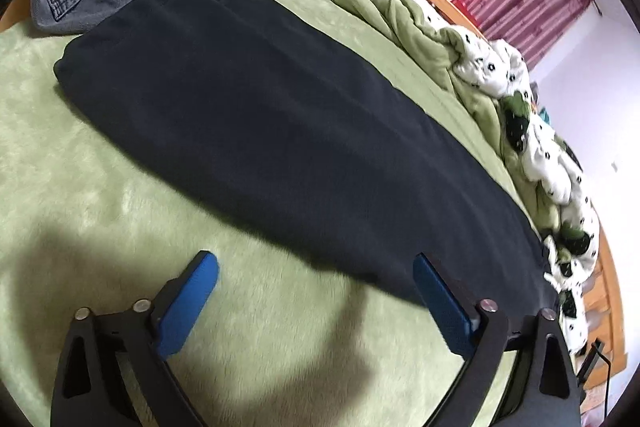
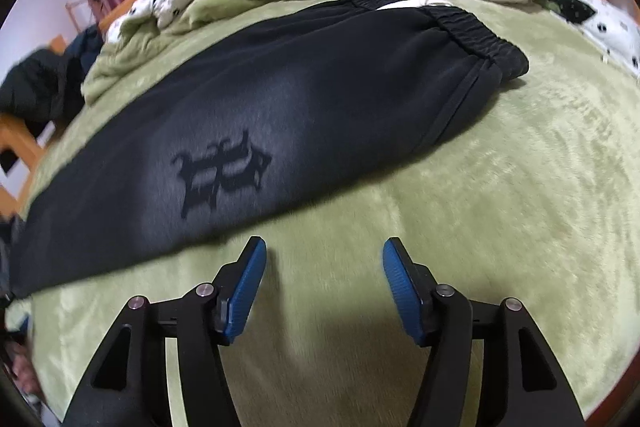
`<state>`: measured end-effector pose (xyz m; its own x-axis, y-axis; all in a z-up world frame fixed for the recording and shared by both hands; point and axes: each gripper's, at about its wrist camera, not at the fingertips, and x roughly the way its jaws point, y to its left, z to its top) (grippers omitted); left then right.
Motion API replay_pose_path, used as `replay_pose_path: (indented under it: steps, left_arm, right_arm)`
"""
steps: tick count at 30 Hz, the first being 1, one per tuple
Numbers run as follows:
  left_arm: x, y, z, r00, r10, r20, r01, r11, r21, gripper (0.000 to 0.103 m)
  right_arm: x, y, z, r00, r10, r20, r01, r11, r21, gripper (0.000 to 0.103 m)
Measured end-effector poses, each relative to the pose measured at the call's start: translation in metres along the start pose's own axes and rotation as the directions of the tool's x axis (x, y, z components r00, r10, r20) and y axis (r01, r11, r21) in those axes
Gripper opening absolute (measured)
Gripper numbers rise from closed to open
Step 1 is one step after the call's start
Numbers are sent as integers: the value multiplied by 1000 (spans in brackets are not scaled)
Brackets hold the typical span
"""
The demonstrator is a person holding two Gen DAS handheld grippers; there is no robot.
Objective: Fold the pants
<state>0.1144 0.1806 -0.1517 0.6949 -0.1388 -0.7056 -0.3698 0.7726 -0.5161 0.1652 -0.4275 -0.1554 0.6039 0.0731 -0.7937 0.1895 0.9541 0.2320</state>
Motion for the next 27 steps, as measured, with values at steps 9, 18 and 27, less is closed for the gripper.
replay_pose_path:
  steps: [9,18,27]
  left_arm:
    - [18,5,22,1000,20,-6,-20,999,-40,62]
    - [7,-11,43,999,37,12,-37,999,1,13]
    - [-4,-87,101,986,64,156,-103,962,252,13]
  right_arm:
    - [23,-7,28,992,128,13,-129,979,161,61]
    - [33,32,55,998,-32,49,31,999,17,20]
    - [-2,64,112,984,40,176,-20,993,-113,18]
